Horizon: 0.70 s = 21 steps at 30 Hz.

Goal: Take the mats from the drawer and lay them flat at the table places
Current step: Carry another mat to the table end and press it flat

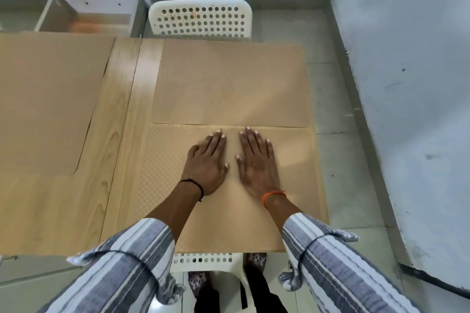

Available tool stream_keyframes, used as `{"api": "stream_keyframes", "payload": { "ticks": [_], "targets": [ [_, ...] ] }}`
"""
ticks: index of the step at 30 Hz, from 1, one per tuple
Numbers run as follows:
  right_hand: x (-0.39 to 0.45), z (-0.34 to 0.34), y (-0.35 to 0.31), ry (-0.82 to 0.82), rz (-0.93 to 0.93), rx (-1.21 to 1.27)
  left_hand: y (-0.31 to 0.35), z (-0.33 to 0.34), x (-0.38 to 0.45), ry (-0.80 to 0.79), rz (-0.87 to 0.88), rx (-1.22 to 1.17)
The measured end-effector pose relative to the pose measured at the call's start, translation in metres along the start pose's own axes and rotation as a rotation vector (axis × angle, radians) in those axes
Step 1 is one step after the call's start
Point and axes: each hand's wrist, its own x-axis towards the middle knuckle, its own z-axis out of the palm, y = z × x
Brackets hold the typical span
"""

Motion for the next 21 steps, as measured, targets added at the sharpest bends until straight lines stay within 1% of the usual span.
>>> {"api": "stream_keyframes", "payload": {
  "ticks": [4, 6, 12, 15, 21],
  "targets": [
    [0.001, 0.004, 0.001, 0.040, 0.013, -0.015, 0.001, 0.021, -0.003, 0.185, -0.008, -0.071],
    [0.001, 0.005, 0.003, 0.043, 0.016, -0.024, 0.001, 0.027, -0.002, 0.225, -0.025, -0.059],
    [-0.002, 0.005, 0.008, 0.055, 0.066, -0.039, 0.000, 0.032, -0.002, 0.255, -0.033, -0.055],
    [-0.010, 0.002, 0.029, 0.072, 0.112, -0.069, 0.000, 0.033, -0.002, 0.256, -0.035, -0.060],
    [-0.028, -0.015, 0.090, 0.134, 0.327, -0.063, -0.001, 0.034, -0.002, 0.266, -0.042, -0.077]
  ]
}}
